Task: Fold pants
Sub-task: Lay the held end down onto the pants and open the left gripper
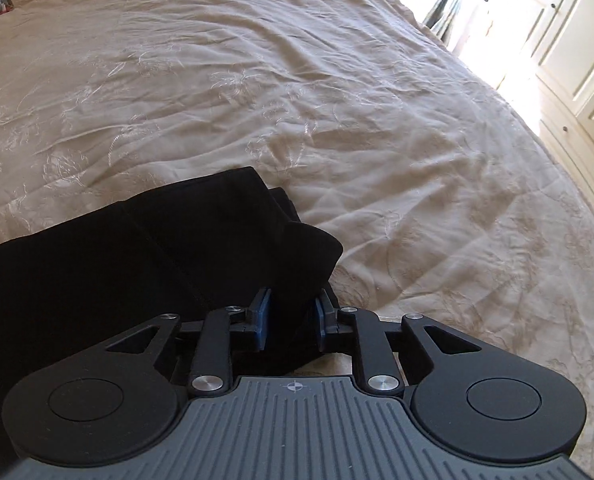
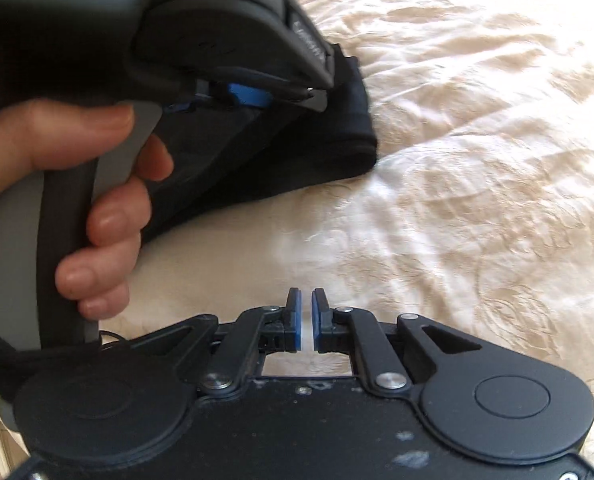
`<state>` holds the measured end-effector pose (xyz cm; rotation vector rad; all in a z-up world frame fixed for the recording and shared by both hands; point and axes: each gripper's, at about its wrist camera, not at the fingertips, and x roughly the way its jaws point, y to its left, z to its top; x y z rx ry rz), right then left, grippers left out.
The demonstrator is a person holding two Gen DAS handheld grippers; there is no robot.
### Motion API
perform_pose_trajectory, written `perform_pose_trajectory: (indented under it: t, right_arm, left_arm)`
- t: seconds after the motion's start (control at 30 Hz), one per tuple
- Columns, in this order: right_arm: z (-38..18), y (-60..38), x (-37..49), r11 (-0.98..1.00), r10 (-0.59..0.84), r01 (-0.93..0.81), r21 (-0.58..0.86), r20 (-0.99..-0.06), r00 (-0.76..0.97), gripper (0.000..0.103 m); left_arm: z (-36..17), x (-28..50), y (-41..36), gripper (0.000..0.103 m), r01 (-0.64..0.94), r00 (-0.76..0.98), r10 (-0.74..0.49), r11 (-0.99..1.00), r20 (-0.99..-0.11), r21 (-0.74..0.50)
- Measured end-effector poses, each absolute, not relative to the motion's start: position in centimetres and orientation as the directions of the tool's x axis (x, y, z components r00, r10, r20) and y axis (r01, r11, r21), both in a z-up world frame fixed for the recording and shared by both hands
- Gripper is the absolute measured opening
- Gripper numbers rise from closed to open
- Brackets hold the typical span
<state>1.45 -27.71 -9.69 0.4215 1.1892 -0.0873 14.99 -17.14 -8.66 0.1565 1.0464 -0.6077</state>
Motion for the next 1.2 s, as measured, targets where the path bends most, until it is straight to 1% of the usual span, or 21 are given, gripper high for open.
perform_pose_trajectory:
  t: [0.07, 0.1, 0.27, 0.37, 0.47, 0.53, 0.6, 0.67, 0.77, 0.83, 0.9, 0.97, 1.0, 1.07, 1.1, 1.2]
  right_arm:
    - [-9.4, -28.8, 1.4, 0.910, 0.134, 0.320, 0.266, -0.915, 0.380, 0.010]
    - [-9.4, -29.1, 1.4, 0.903, 0.127, 0.338, 0.265, -0.916, 0.380, 0.010]
    - [-9.2, -32.4, 2.6, 0.875, 0.071, 0.419, 0.241, -0.921, 0.382, 0.010]
    - [-8.2, -34.1, 3.8, 0.865, 0.017, 0.452, 0.218, -0.913, 0.408, 0.010]
    - [-6.7, -35.4, 5.3, 0.865, -0.011, 0.452, 0.218, -0.892, 0.452, 0.014]
    - [-5.9, -35.8, 6.7, 0.876, -0.012, 0.426, 0.225, -0.874, 0.485, 0.023]
    - [-5.3, -35.9, 8.5, 0.887, 0.007, 0.393, 0.242, -0.859, 0.512, 0.030]
    - [-5.1, -35.7, 10.3, 0.900, 0.039, 0.348, 0.262, -0.844, 0.535, 0.031]
    - [-5.3, -34.7, 13.3, 0.926, 0.075, 0.275, 0.258, -0.840, 0.537, 0.036]
    - [-6.5, -33.6, 15.6, 0.947, 0.089, 0.224, 0.229, -0.861, 0.501, 0.036]
    - [-7.5, -32.8, 16.9, 0.961, 0.098, 0.188, 0.204, -0.884, 0.457, 0.037]
    - [-8.5, -32.1, 17.5, 0.969, 0.104, 0.164, 0.186, -0.905, 0.411, 0.035]
    - [-8.4, -31.6, 17.3, 0.975, 0.095, 0.148, 0.168, -0.908, 0.407, 0.024]
    - [-7.7, -30.5, 16.6, 0.986, 0.062, 0.111, 0.122, -0.897, 0.438, 0.017]
    - [-7.1, -30.1, 16.1, 0.990, 0.049, 0.094, 0.102, -0.888, 0.456, 0.008]
    - [-6.0, -30.1, 14.6, 0.987, 0.042, 0.117, 0.110, -0.880, 0.473, 0.006]
  left_arm:
    - [-7.9, 14.9, -17.3, 0.030, 0.538, 0.344, -0.423, 0.821, -0.838, -0.193]
    - [-7.5, 15.0, -17.3, 0.030, 0.542, 0.334, -0.439, 0.813, -0.834, -0.211]
    - [-5.7, 14.5, -18.3, 0.032, 0.606, 0.253, -0.560, 0.727, -0.789, -0.322]
    - [-4.4, 14.3, -16.6, 0.032, 0.590, 0.283, -0.569, 0.738, -0.772, -0.328]
    - [-3.7, 14.8, -13.5, 0.034, 0.508, 0.356, -0.497, 0.814, -0.791, -0.282]
    - [-3.9, 15.8, -10.6, 0.035, 0.411, 0.398, -0.411, 0.879, -0.820, -0.241]
    - [-4.6, 16.8, -8.0, 0.036, 0.326, 0.406, -0.344, 0.920, -0.847, -0.218]
    - [-6.0, 17.8, -5.1, 0.036, 0.217, 0.388, -0.261, 0.958, -0.884, -0.188]
    - [-8.6, 18.5, -1.8, 0.036, 0.114, 0.308, -0.208, 0.977, -0.928, -0.181]
    - [-10.7, 18.6, -0.1, 0.035, 0.070, 0.230, -0.207, 0.978, -0.951, -0.196]
    - [-11.8, 18.5, 0.6, 0.035, 0.072, 0.201, -0.231, 0.973, -0.952, -0.220]
    - [-11.6, 18.5, 0.7, 0.036, 0.082, 0.208, -0.244, 0.969, -0.947, -0.231]
    - [-11.4, 18.5, 0.6, 0.036, 0.084, 0.208, -0.245, 0.969, -0.947, -0.232]
    - [-10.9, 18.6, 0.3, 0.036, 0.095, 0.224, -0.245, 0.969, -0.943, -0.229]
    - [-10.6, 18.6, 0.2, 0.036, 0.105, 0.232, -0.249, 0.967, -0.940, -0.230]
    - [-9.8, 18.6, -0.4, 0.036, 0.148, 0.253, -0.256, 0.963, -0.933, -0.224]
